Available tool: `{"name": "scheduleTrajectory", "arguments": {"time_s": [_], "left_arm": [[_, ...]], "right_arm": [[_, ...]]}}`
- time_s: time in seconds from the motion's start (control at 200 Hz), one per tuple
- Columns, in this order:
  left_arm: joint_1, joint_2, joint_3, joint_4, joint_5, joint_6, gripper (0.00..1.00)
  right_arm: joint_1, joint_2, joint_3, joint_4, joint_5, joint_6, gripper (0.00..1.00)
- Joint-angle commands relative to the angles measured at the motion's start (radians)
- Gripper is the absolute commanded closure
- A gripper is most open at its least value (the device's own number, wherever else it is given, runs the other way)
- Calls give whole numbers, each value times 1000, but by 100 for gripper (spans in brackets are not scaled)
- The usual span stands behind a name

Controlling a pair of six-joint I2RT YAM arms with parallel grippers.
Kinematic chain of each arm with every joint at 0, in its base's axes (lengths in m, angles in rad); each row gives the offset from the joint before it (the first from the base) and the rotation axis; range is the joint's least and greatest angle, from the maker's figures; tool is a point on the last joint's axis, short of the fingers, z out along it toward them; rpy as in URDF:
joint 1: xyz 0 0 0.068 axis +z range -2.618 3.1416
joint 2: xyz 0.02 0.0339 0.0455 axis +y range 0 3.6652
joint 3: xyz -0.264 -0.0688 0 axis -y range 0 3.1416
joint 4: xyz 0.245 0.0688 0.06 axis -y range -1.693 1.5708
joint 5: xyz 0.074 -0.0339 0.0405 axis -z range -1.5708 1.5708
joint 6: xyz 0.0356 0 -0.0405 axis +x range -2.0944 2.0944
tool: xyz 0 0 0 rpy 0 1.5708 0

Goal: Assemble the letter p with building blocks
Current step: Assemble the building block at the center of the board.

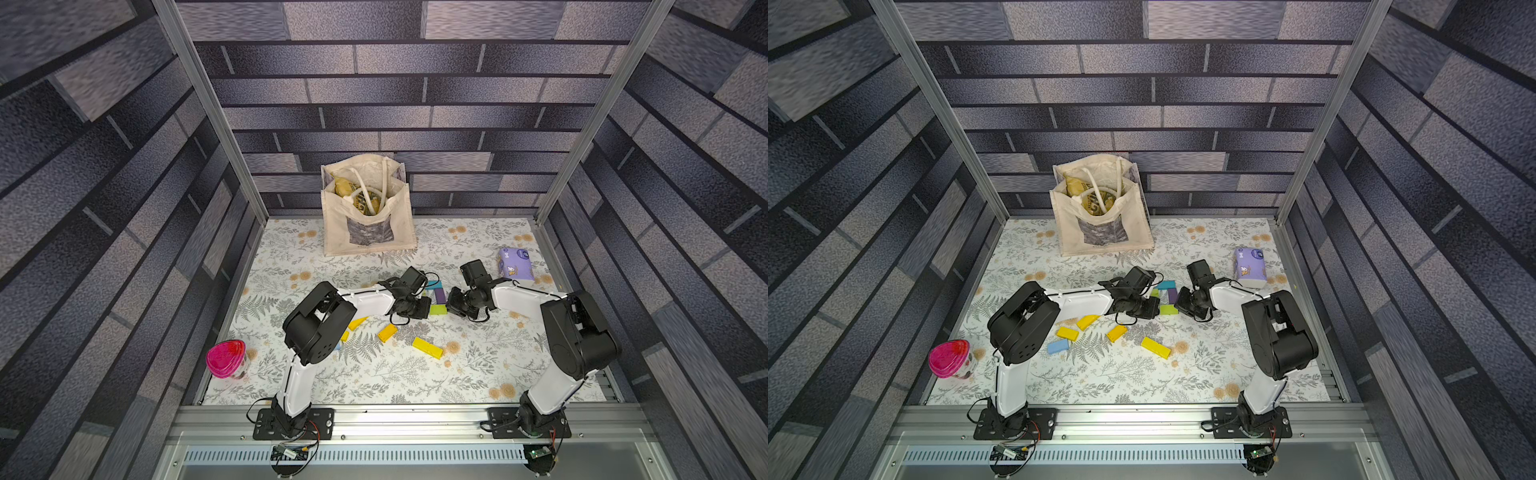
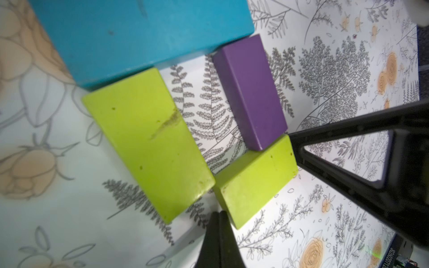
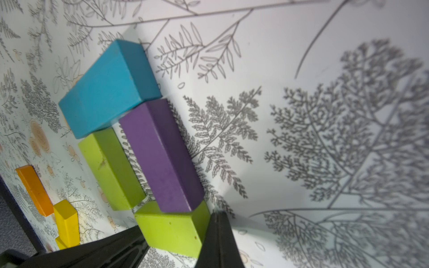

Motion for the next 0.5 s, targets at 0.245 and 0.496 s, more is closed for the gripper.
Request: {"name": "scheduleTrajectory", "arguments": {"time_s": [0.245,0.496], "left_arm": [[-24,8,6,-59,-86,-7,100],[-40,-55,-35,-66,-205,-24,100]], "right_arm": [[-1,-13,-29,-198,133,-38,100],[-2,-64,-42,-218,125,-43,100]]}}
